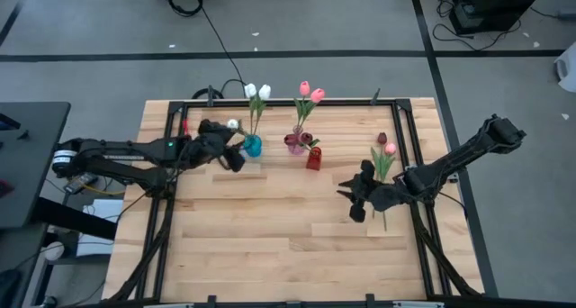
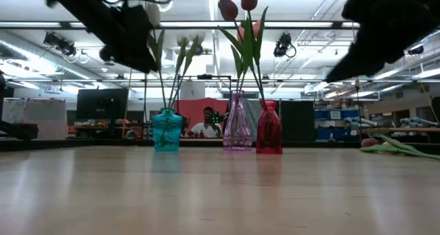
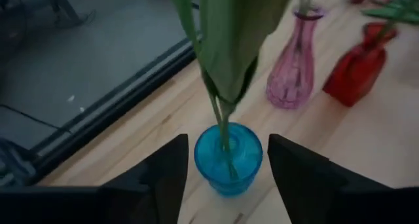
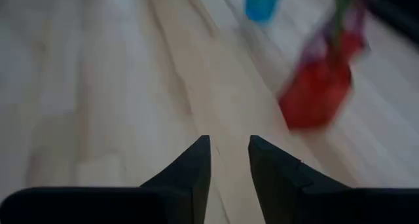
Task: Sort flowers into vase by color
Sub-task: Put the red tulip into the red vase
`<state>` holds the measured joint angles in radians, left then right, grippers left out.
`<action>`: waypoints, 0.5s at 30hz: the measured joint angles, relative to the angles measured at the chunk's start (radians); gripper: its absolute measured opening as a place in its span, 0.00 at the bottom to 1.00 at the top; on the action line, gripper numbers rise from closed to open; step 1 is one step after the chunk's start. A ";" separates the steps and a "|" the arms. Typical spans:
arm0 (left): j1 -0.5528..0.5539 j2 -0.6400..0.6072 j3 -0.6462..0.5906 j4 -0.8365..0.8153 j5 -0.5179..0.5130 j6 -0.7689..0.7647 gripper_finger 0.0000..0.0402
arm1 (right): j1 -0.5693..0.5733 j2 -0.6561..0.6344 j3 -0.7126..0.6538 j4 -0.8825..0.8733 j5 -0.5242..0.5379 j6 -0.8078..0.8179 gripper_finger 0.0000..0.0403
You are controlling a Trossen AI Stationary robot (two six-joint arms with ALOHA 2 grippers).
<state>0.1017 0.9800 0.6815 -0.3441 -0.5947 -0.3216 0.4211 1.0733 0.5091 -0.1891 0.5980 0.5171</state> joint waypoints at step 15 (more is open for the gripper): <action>-0.408 -0.125 0.001 -0.073 -0.249 0.008 0.55 | -0.273 -0.053 0.000 -0.769 -0.298 0.670 0.42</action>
<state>-0.3062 0.8551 0.6823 -0.4167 -0.8441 -0.3134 0.1476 1.0205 0.5088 -0.9584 0.3005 1.1870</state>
